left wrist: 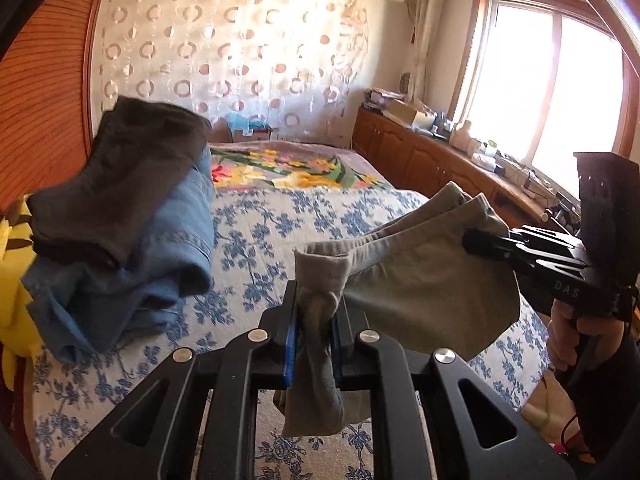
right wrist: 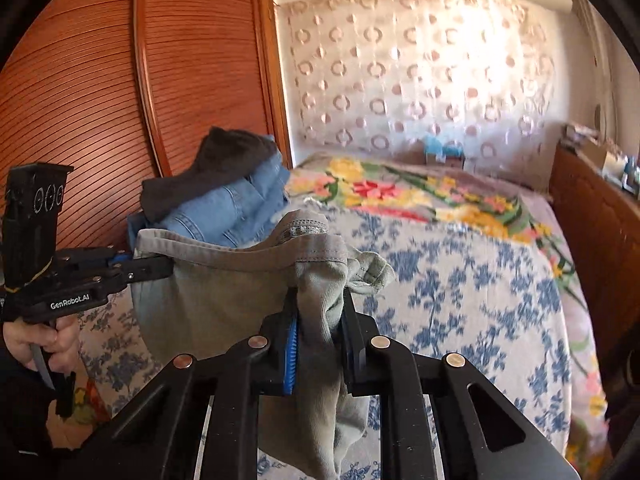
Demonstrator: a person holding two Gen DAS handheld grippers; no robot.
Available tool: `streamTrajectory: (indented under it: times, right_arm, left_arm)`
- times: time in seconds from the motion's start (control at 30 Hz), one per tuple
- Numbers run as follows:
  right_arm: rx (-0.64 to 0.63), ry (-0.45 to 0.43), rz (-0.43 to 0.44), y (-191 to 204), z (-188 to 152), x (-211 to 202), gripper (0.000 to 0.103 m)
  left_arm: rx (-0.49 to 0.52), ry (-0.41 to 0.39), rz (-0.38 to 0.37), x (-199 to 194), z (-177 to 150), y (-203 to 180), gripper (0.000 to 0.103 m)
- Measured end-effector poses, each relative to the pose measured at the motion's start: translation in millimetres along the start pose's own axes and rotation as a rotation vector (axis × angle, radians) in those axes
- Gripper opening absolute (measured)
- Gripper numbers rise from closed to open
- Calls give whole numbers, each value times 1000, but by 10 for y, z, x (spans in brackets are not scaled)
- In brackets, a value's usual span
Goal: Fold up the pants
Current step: 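Lift the folded pants with both grippers and carry them toward the jeans stack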
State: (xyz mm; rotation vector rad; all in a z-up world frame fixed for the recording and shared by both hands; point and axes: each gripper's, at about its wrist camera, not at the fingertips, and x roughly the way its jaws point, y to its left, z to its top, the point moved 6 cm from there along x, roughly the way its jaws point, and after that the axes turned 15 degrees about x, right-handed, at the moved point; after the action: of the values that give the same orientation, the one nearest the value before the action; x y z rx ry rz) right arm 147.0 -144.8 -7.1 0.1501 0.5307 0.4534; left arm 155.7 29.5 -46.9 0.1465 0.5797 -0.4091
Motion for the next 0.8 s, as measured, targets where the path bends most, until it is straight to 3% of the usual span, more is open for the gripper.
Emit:
streamTrajectory:
  times: [0.37, 0.8]
  right_arm:
    - [-67, -35, 16, 157, 127, -82, 18]
    - [-166, -47, 63, 323, 505, 289, 18]
  left_arm:
    - [10, -52, 63, -261, 135, 80, 14]
    - [-40, -116, 162, -463, 181, 377, 14]
